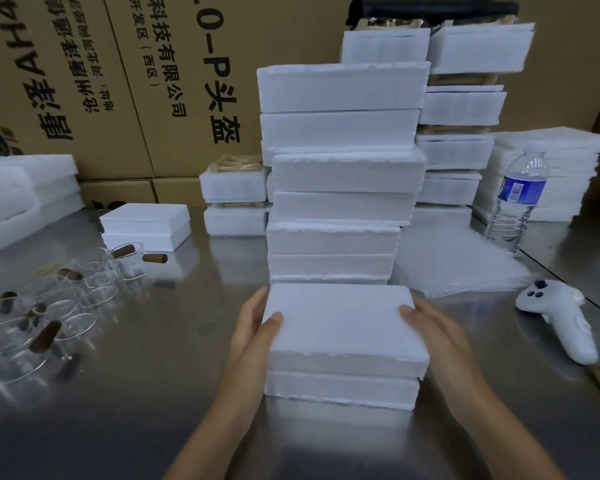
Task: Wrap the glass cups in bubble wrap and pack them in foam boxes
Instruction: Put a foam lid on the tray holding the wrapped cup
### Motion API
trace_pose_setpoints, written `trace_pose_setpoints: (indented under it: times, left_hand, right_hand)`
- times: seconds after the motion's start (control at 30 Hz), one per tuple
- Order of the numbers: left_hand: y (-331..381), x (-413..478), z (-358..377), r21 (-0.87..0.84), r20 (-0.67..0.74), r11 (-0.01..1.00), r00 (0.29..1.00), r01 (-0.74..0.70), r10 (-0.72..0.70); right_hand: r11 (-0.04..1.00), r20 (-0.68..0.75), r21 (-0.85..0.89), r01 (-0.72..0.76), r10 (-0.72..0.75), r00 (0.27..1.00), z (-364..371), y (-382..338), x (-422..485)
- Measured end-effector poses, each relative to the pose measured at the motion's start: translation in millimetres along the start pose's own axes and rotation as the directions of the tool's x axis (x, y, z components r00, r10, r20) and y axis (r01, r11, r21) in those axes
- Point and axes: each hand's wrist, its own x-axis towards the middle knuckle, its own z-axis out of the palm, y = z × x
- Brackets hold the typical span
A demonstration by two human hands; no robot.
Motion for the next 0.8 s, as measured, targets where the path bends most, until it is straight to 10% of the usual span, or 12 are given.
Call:
trace_pose_setpoints:
  times: [0.8]
  left_hand:
    - [5.0,5.0,6.3,-0.027,-0.022,0.979,0.979,0.2,-0.201]
  right_hand:
    - [0.977,-0.063,0.037,-0.21,0.212,0.975,1.4,4.2,-1.5]
